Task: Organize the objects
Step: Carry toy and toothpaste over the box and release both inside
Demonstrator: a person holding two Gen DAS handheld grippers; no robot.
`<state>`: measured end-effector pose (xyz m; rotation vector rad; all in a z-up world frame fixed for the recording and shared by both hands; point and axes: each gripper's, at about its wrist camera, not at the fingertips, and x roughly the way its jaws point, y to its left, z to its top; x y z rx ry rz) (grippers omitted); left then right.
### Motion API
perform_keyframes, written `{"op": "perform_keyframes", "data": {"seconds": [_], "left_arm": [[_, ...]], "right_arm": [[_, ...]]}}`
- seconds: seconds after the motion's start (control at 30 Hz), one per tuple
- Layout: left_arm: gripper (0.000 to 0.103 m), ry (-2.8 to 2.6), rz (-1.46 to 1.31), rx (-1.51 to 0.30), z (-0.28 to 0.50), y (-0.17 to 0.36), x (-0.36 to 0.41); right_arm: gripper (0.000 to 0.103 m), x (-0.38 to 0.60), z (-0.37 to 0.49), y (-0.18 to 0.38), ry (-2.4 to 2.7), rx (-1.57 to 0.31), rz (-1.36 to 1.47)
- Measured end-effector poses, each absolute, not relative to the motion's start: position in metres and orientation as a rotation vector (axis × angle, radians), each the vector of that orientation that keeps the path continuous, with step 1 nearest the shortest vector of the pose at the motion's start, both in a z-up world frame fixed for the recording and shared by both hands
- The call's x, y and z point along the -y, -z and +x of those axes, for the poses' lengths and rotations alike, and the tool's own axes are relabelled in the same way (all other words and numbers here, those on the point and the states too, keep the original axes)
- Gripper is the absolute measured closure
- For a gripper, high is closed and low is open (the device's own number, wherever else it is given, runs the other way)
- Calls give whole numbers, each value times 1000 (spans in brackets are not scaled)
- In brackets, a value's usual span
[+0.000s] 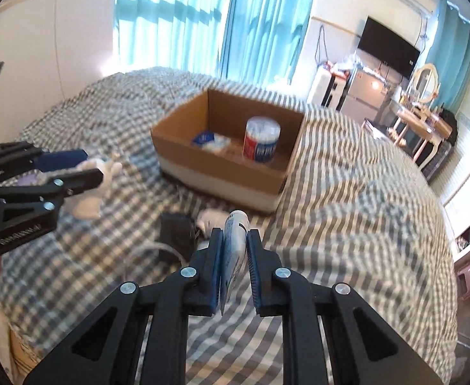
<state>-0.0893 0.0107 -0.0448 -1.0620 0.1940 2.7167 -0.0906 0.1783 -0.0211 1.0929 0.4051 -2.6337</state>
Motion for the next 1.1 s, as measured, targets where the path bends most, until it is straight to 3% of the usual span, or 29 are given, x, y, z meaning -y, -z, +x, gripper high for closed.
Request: {"op": "perform_keyframes", "data": {"seconds": [0.37, 0.6, 0.8, 1.1], "left_arm": [[69, -2769, -914, -182, -141, -17, -15], [69, -2766, -899, -174, -200, -29, -21], [69, -2744, -953, -155, -257, -10, -26], [69, -2668, -1130, -118, -324, 59, -32]], "right_arm": [[88, -162, -132, -52, 2684, -403, 925], [88, -149, -184, -73, 2676, -395, 890], [88, -144, -243, -58, 2633, -340, 938], [88, -147, -310, 21, 2473, -266, 1143]]}}
